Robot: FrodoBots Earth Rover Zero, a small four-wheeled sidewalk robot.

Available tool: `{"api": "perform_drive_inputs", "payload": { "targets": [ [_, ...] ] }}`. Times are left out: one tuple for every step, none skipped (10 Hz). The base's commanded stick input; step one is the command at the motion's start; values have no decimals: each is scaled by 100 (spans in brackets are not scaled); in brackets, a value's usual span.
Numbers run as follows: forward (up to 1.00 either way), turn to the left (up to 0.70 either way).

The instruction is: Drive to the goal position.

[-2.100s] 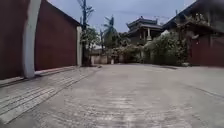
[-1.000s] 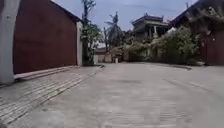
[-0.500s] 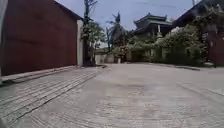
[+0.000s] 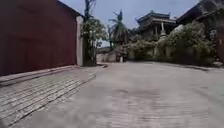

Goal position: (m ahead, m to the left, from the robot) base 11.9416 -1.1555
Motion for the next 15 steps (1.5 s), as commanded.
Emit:
{"api": "perform_drive_inputs", "payload": {
  "targets": [
    [100, 0],
    [100, 0],
    [100, 0],
    [100, 0],
    [100, 0],
    [100, 0],
    [100, 0],
    [100, 0],
    [100, 0],
    [100, 0],
    [100, 0],
    [100, 0],
    [100, 0],
    [100, 0],
    [100, 0]
  ]
}}
